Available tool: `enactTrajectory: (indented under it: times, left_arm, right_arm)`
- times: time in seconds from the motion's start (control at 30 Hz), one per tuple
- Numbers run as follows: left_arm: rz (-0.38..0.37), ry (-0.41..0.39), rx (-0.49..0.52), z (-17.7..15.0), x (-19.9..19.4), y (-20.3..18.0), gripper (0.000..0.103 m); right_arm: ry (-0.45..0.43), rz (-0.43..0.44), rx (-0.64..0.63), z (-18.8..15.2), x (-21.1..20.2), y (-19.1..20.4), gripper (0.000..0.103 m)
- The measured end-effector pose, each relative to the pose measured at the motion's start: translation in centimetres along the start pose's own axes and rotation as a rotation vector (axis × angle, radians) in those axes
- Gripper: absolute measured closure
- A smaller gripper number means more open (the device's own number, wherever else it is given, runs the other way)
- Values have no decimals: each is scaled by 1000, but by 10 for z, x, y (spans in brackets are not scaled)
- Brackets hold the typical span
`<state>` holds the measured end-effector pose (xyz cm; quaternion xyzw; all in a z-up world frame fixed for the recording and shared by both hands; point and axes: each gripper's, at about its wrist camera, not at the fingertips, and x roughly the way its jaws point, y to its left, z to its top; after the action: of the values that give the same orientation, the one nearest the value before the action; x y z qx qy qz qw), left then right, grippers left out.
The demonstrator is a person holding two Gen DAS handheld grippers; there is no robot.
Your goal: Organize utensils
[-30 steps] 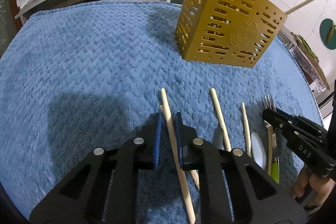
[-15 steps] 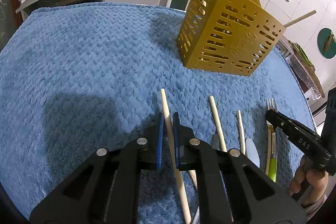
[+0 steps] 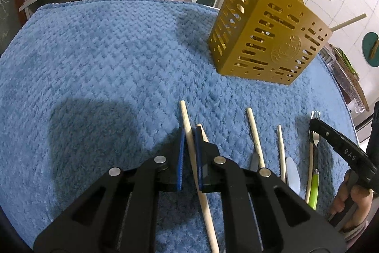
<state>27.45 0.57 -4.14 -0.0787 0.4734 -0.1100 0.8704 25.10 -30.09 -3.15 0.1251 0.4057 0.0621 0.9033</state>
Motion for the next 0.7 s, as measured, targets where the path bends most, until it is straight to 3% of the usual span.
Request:
enactTrajectory:
  times: [0.13, 0.33, 0.7]
  left_arm:
    - [-7, -20, 4, 2, -6, 0, 96]
    - [-15, -19, -24, 3, -7, 6, 96]
    - [-53, -89, -17, 11, -37, -1, 97]
  right_arm:
    - [-19, 11, 18, 0, -6, -5, 100]
    - [-47, 32, 63, 4, -14, -15, 101]
    - [-87, 54, 58, 8, -27, -13, 101]
